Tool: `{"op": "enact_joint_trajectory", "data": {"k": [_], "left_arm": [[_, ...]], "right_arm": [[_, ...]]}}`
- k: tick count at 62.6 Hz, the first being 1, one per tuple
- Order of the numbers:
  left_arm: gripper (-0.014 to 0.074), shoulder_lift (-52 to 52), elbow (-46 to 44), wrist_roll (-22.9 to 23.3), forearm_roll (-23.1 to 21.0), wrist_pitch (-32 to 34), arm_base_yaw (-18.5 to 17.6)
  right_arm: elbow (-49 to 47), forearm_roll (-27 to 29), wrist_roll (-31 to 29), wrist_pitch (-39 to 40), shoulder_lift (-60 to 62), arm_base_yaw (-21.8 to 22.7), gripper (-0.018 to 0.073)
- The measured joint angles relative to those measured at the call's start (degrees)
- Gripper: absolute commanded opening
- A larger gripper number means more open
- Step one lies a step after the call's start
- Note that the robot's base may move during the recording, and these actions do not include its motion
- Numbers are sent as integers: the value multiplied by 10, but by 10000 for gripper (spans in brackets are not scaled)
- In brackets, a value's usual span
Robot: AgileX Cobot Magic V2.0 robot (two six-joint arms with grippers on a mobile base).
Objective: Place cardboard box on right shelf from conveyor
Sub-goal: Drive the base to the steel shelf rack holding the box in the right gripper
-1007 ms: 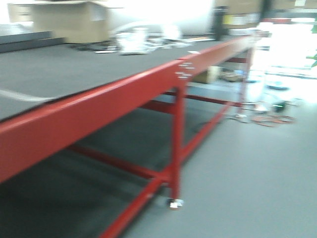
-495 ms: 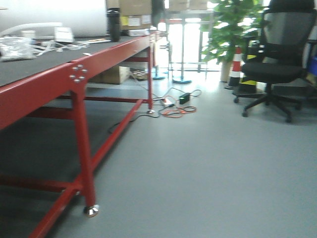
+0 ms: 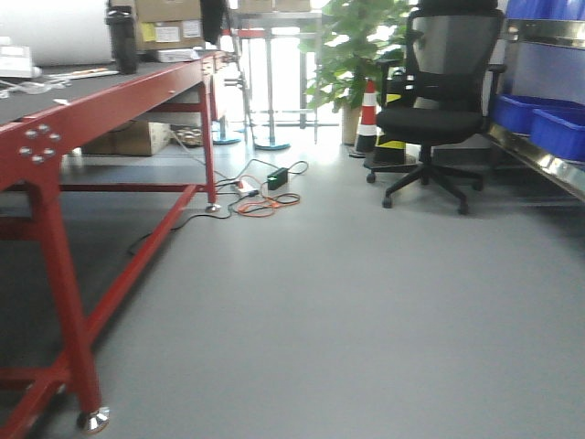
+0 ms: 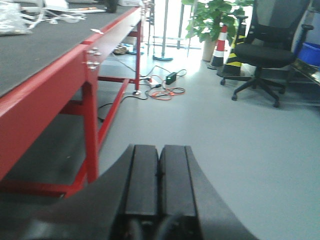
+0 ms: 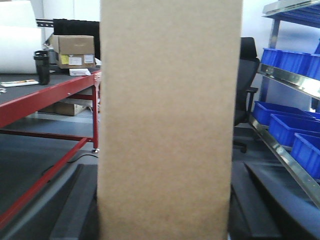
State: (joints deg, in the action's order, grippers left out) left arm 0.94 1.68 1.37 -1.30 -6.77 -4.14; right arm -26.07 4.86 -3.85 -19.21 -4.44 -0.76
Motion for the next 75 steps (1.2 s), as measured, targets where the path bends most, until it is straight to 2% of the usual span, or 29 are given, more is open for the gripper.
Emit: {"op": "enact_joint_trajectory", "data": {"k": [75], "left_arm": [[-116, 0, 0, 0, 0, 0, 0]], "right_arm": [[0, 0, 0, 0, 0, 0, 54]]}}
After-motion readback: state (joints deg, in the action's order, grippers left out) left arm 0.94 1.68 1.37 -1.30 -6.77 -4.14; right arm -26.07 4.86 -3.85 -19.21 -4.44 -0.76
